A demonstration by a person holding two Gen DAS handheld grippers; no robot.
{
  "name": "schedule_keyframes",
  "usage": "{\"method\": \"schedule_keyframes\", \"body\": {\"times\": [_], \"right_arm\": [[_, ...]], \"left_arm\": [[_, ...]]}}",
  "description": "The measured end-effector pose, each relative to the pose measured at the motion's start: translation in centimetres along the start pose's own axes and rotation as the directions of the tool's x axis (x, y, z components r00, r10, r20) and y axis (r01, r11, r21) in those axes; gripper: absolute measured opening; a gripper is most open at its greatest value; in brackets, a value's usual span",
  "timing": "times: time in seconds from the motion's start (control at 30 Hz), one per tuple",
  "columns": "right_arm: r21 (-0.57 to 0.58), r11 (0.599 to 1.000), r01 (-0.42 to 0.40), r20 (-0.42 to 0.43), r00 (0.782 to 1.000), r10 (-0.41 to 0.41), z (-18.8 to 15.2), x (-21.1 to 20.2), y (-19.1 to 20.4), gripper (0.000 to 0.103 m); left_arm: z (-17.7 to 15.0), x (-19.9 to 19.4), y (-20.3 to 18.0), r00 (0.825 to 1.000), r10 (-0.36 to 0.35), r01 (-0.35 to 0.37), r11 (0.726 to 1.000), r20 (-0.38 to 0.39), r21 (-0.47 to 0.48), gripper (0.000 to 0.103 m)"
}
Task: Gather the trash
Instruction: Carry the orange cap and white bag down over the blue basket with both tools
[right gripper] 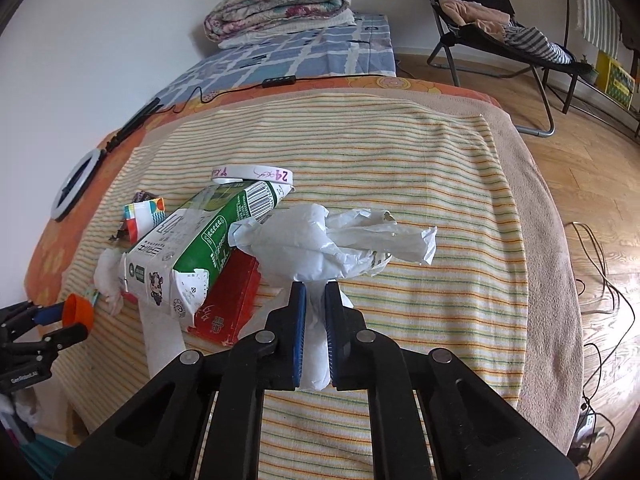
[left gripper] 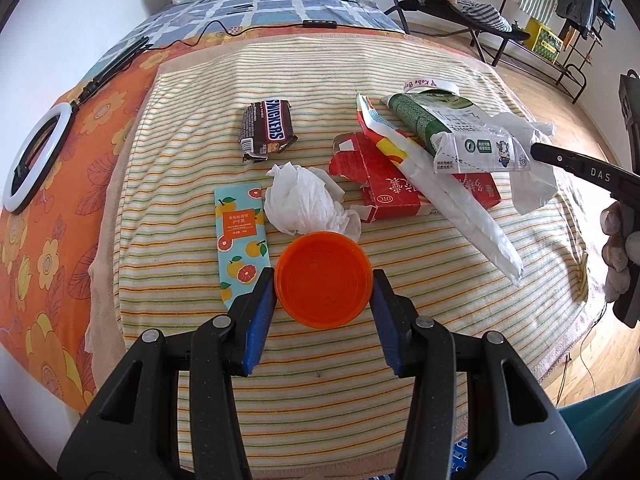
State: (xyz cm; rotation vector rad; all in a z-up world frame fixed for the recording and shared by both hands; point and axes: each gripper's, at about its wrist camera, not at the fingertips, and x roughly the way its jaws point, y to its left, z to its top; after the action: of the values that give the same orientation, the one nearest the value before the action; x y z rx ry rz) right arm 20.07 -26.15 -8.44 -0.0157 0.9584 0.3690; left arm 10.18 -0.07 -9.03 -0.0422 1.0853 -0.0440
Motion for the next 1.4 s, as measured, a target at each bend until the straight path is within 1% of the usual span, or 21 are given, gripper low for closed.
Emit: {"method": "schedule_keyframes", "body": {"times": [0.07,0.17,0.23,0.27,0.33,0.37,0.4,0.43,0.47,0.53,0.63,0.7,0.8,0.87,0.97,1.13,1.4], "right_arm": [[0.003,1.0,-0.001,0.014,1.0,0.001,0.1,-0.6,-0.1,0.002],[-0.003,1.0,-0.007,0.018,1.0,0.007,0.1,-1.0,-0.2,0.001],[0.016,0.999,-0.048,-0.005,0.999,0.048,0.0,-0.6,-0.4,0.001],[0.036,0.998,-0.041,-0.028,0.999,0.042,-0.1,-0.1,-0.6,0.001],[0.065,0.998,0.0,-0.085,0.996,0.005,-0.3,1.0,-0.9,0.017],[0.07,0.997,0.017,-0.094,0.996,-0.01,-0.4,1.5,-1.0,0.041],[0.07,0.997,0.028,-0.091,0.996,-0.022,-0.5,1.9,-1.0,0.06],[0.068,0.997,0.032,-0.097,0.995,-0.026,-0.5,2.4,-1.0,0.064],[0.065,0.997,0.031,-0.112,0.993,-0.024,-0.4,3.1,-0.9,0.064],[0.05,0.997,0.052,-0.12,0.992,-0.046,-0.2,4.0,-0.7,0.064],[0.005,0.997,0.08,-0.108,0.991,-0.079,-0.1,4.5,-0.3,0.064],[0.009,0.998,0.068,-0.1,0.993,-0.067,0.0,4.2,-0.4,0.035],[0.007,0.998,0.064,-0.071,0.995,-0.064,-0.1,3.1,-0.4,0.027],[-0.019,0.997,0.079,-0.05,0.996,-0.08,-0.4,1.9,0.0,0.025],[-0.043,0.996,0.08,-0.019,0.997,-0.081,-0.8,-0.1,0.7,0.025],[-0.091,0.995,0.036,0.027,0.999,-0.034,-1.7,-4.2,2.7,0.025],[-0.152,0.987,-0.051,0.022,0.998,0.055,-6.1,-8.9,7.0,0.025]], "left_arm": [[0.0,-0.3,0.0,1.0,-0.003,0.003,1.0,0.008,-0.002,0.048],[-0.1,-0.5,-0.2,1.0,-0.002,0.002,1.0,0.01,0.001,0.048],[-0.2,-0.6,-0.4,1.0,-0.003,0.003,1.0,0.011,0.006,0.048],[-0.3,-0.7,-0.5,1.0,-0.002,0.002,1.0,0.013,0.01,0.048],[-0.4,-0.9,-0.7,1.0,0.001,-0.002,1.0,0.019,0.017,0.048],[-0.4,-1.0,-0.7,1.0,0.003,-0.004,1.0,0.022,0.02,0.048],[-0.4,-1.1,-0.8,1.0,0.005,-0.005,1.0,0.024,0.02,0.048],[-0.4,-1.1,-0.8,1.0,0.004,-0.005,1.0,0.025,0.019,0.048],[-0.4,-1.2,-0.7,1.0,0.004,-0.004,1.0,0.025,0.018,0.048],[-0.3,-1.2,-0.6,1.0,0.006,-0.006,1.0,0.027,0.016,0.048],[-0.3,-1.2,-0.4,1.0,0.006,-0.006,1.0,0.024,0.01,0.048],[-0.4,-1.2,-0.2,1.0,0.007,-0.007,1.0,0.024,0.009,0.048],[-0.6,-1.4,-0.1,1.0,0.009,-0.009,1.0,0.025,0.008,0.048],[-0.9,-1.8,0.0,1.0,0.007,-0.008,1.0,0.03,0.01,0.048],[-1.6,-2.6,-0.1,0.999,0.001,-0.002,1.0,0.038,0.011,0.048],[-3.2,-4.3,-0.4,0.999,-0.006,0.004,1.0,0.051,0.024,0.048],[-6.9,-7.0,-1.6,0.998,-0.032,0.03,0.998,0.056,0.046,0.048]]}}
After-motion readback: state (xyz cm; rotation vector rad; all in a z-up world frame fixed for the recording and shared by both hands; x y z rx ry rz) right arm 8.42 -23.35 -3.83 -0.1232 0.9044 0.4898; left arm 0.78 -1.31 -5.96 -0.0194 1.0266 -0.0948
